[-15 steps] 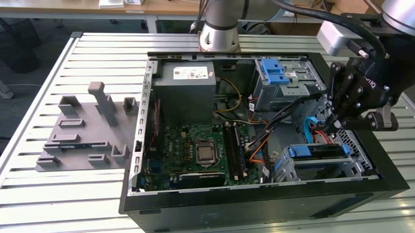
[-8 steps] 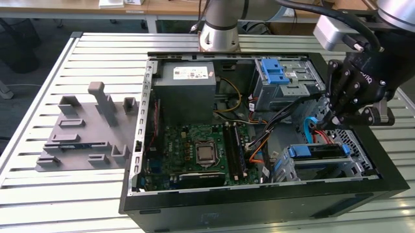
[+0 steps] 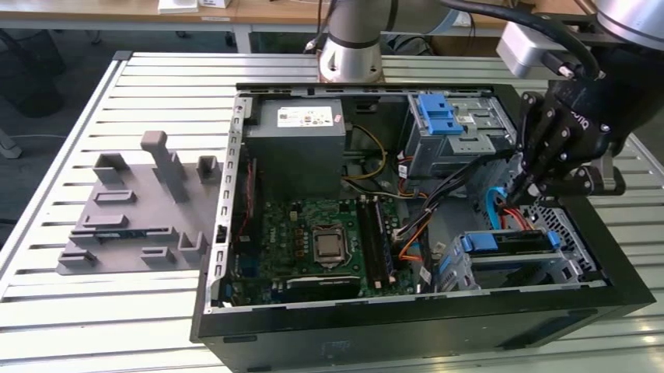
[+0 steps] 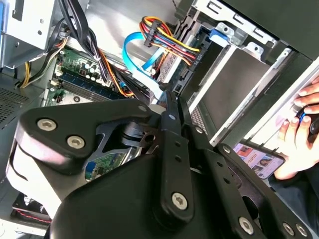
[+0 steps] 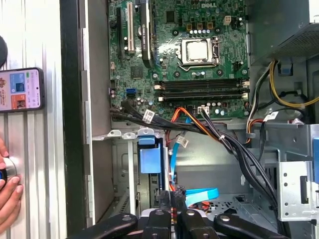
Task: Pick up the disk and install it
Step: 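Insert the second disk wire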
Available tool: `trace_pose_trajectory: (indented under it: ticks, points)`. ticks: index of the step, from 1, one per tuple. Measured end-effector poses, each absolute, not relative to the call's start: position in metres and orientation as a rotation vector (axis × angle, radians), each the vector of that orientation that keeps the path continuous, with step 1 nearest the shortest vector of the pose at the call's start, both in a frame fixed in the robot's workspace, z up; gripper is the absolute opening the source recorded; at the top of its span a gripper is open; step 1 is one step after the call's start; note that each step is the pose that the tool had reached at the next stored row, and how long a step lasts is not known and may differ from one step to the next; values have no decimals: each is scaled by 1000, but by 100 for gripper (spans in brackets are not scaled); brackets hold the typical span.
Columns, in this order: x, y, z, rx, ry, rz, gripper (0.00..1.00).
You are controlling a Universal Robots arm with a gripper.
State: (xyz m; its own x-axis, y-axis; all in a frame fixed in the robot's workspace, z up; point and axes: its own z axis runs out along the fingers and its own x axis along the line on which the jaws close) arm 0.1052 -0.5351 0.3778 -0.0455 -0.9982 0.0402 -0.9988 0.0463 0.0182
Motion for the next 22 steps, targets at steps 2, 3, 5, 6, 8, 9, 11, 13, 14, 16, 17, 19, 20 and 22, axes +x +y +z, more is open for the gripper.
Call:
trace_pose_trajectory:
  ticks: [2,3,5,6,8,9,11,13,14,16,17,19,20,22]
  points:
    - [105,-534,378,2144,-2240,22,18]
    - [105,-534,378,2144,-2240,21,18]
    - [104,-534,378,2145,-2240,20,25]
    - [103,-534,378,2145,-2240,20,25]
    - [102,-534,379,2145,-2240,20,25]
    - [101,-534,380,2145,-2240,21,25]
    - [101,-533,380,2145,-2239,23,25]
    - [101,-532,380,2145,-2239,23,25]
    - [101,-531,380,2145,-2238,23,25]
    - [101,-530,379,2145,-2238,22,25]
    - [101,-530,378,2146,-2239,21,25]
    - [101,-529,376,2147,-2240,19,25]
    - [101,-529,375,2147,-2240,17,25]
    - [102,-529,373,2147,-2240,15,25]
